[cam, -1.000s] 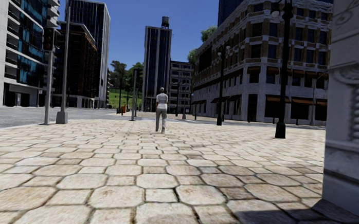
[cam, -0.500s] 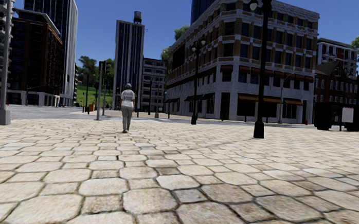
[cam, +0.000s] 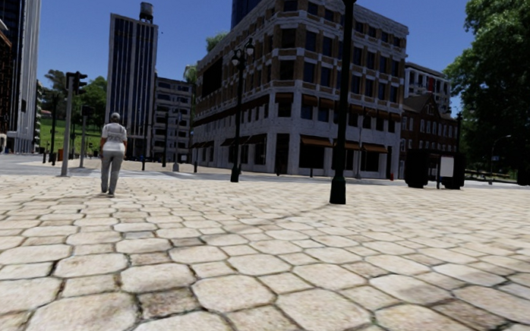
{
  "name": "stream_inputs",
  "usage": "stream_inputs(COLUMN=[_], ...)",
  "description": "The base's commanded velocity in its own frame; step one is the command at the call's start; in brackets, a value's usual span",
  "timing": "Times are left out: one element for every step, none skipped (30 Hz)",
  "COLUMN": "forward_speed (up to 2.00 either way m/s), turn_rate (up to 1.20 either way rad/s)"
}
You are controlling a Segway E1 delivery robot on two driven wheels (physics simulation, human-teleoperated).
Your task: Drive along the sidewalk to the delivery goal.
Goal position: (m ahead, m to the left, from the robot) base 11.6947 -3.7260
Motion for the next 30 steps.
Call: stream_inputs(forward_speed=[1.88,1.88,1.88,1.88,1.88,1.88,1.88,1.88,1.88,1.88,1.88,1.88,1.88,1.88,1.88,1.88,1.88,1.88,1.88,1.88,1.88,1.88,1.88,1.89,1.89,1.89,1.89,1.9,1.9,1.9], turn_rate=[-0.47,-0.47,-0.47,-0.47,-0.47,-0.47,-0.47,-0.47,-0.47,-0.47,-0.47,-0.47,-0.47,-0.47,-0.47,-0.47,-0.47,-0.47,-0.47,-0.47,-0.47,-0.47,-0.47,-0.31,-0.13,-0.13,0.0,0.0,0.0,0.0])
